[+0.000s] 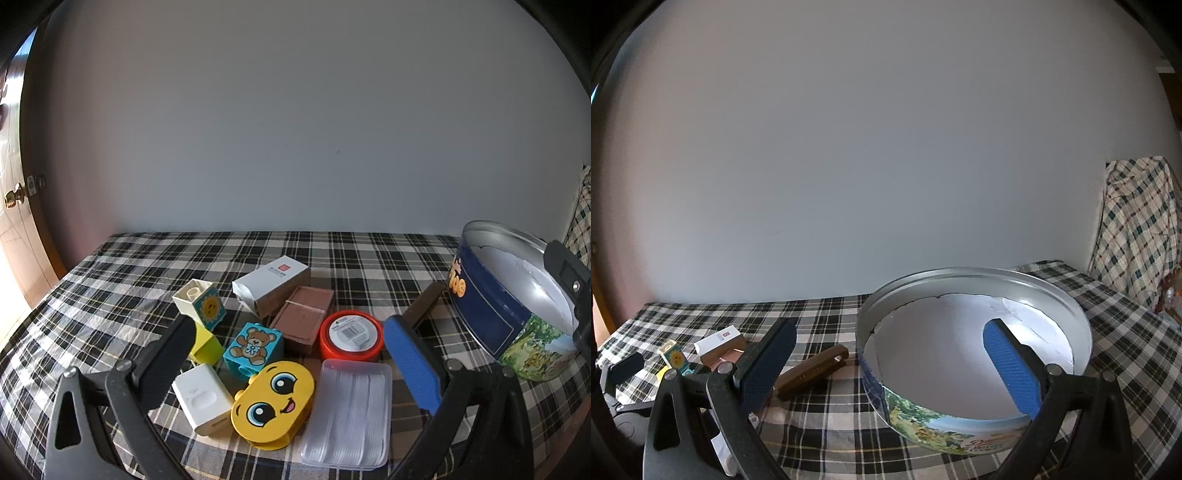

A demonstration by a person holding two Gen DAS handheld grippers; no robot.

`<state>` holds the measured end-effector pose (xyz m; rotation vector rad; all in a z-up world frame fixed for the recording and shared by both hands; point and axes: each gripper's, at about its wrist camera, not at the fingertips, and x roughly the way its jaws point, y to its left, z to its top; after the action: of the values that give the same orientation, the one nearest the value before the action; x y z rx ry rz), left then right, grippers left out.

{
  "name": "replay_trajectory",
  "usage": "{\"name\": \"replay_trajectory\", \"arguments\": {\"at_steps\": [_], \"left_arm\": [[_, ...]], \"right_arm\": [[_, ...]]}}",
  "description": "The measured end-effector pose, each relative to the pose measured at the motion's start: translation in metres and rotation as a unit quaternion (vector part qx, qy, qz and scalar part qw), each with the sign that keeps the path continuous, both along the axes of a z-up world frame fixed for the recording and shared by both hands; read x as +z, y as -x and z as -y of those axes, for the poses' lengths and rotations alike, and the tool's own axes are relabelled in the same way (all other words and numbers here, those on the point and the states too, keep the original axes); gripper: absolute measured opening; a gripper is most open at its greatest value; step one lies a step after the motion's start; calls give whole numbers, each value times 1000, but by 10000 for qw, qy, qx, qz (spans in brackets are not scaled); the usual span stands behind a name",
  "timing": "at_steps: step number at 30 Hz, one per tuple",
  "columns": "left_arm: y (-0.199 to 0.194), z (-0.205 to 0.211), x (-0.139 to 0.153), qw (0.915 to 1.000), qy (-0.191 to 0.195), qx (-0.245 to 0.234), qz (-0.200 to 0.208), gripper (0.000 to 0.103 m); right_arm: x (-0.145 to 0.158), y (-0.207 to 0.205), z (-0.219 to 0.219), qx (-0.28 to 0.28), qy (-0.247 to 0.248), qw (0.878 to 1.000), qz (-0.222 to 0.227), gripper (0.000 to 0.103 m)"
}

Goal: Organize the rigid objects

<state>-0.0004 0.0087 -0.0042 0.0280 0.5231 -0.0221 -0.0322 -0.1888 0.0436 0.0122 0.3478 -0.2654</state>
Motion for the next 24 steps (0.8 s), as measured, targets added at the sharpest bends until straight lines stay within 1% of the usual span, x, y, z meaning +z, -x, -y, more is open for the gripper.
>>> {"name": "replay_trajectory", "arguments": {"at_steps": [6,13,24], "left_arm": [[-1,-1,0,10000,26,6,-53,103],[-2,-4,-2,9998,25,45,-177,103],[-8,-14,-5,9990,200,212,-349,103]], "right_arm": [[-3,-1,-5,38,125,9999,-16,102],[-6,-1,-8,100,102,9999,-57,102],[-9,-3,-13,239,180,9994,-170,102]]}}
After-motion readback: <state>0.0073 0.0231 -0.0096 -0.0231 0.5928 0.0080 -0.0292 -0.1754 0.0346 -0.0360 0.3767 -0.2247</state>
